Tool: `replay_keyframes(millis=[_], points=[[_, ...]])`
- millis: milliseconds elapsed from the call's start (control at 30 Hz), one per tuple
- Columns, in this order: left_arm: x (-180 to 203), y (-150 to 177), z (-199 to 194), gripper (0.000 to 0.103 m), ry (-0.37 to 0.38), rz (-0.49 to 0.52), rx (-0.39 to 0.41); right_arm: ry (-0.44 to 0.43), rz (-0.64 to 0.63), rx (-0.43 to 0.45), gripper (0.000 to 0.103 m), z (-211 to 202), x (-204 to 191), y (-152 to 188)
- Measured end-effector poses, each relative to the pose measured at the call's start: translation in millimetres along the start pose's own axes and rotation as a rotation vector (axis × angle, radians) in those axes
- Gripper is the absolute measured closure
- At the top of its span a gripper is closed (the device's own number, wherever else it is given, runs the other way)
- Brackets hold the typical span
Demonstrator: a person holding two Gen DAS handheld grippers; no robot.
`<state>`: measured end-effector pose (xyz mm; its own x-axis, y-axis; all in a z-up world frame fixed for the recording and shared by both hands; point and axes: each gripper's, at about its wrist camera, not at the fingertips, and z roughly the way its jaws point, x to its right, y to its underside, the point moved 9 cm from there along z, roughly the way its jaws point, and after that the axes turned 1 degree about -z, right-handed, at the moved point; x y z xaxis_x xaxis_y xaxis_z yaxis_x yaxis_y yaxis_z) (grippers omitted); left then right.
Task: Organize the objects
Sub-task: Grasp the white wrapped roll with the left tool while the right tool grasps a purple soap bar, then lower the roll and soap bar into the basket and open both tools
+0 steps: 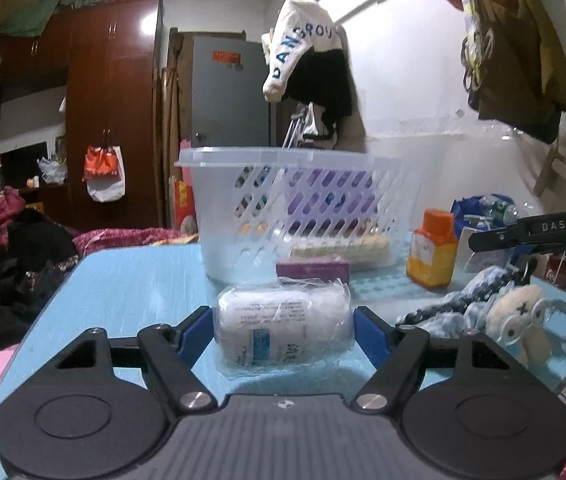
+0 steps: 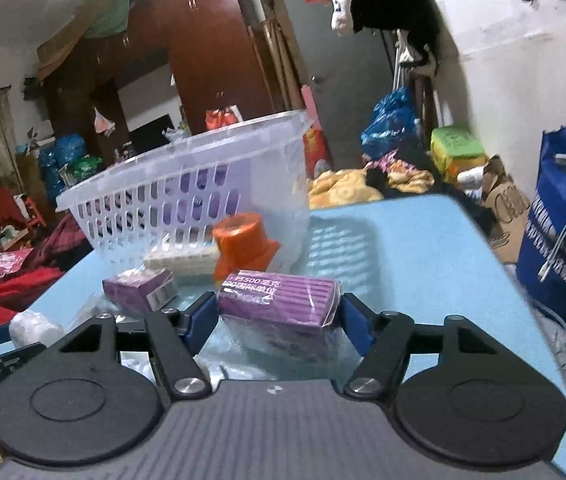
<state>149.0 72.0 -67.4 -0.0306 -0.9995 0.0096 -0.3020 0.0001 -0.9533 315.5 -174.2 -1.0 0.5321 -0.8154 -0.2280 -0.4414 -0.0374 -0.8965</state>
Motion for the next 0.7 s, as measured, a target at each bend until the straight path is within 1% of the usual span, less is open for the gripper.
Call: replay_keyframes(millis=[100,233,300,367,467,533,567,633,700], points=[[0.2,-9.2,-3.4,0.024,0.01,0.003,0.021,0.029,-0.033,0.041,0.034,-10.1,-0.1,-9.5],[-1.2,-35.0,-7.0,0.024,0.037,0.014,0.054,0.006,-0.077,0.097,0.034,-25.2,-12.1,-24.3],[-2.5,-58.9,-7.4,0.024,0.056,0.021,0.073,-0.016,-0.093,0.133,0.034,-32.5,-20.2,-38.3],[-4.8,-89.9,-4.5,0.024,0.071,0.022,0.093,-0.037,-0.125,0.168,0.034,-36.9,-31.7,-58.2],[-9.0,-136.7,12.4,0.024,0.068,0.033,0.1,-0.066,-0.18,0.217,0.034,-33.1,-53.3,-93.8],[-14.3,-163.8,32.7,0.024,0.056,0.026,0.075,-0.046,-0.217,0.227,0.034,-18.2,-64.3,-118.8],[-17.9,-176.1,47.1,0.024,0.049,0.016,0.054,-0.03,-0.223,0.214,0.034,-7.5,-66.4,-128.4],[-23.0,-184.4,74.6,0.024,0.034,0.008,-0.013,-0.033,-0.208,0.157,0.034,18.1,-68.5,-140.7],[-24.9,-182.6,103.2,0.024,0.023,0.02,-0.101,-0.018,-0.206,0.077,0.034,48.3,-67.2,-145.3]])
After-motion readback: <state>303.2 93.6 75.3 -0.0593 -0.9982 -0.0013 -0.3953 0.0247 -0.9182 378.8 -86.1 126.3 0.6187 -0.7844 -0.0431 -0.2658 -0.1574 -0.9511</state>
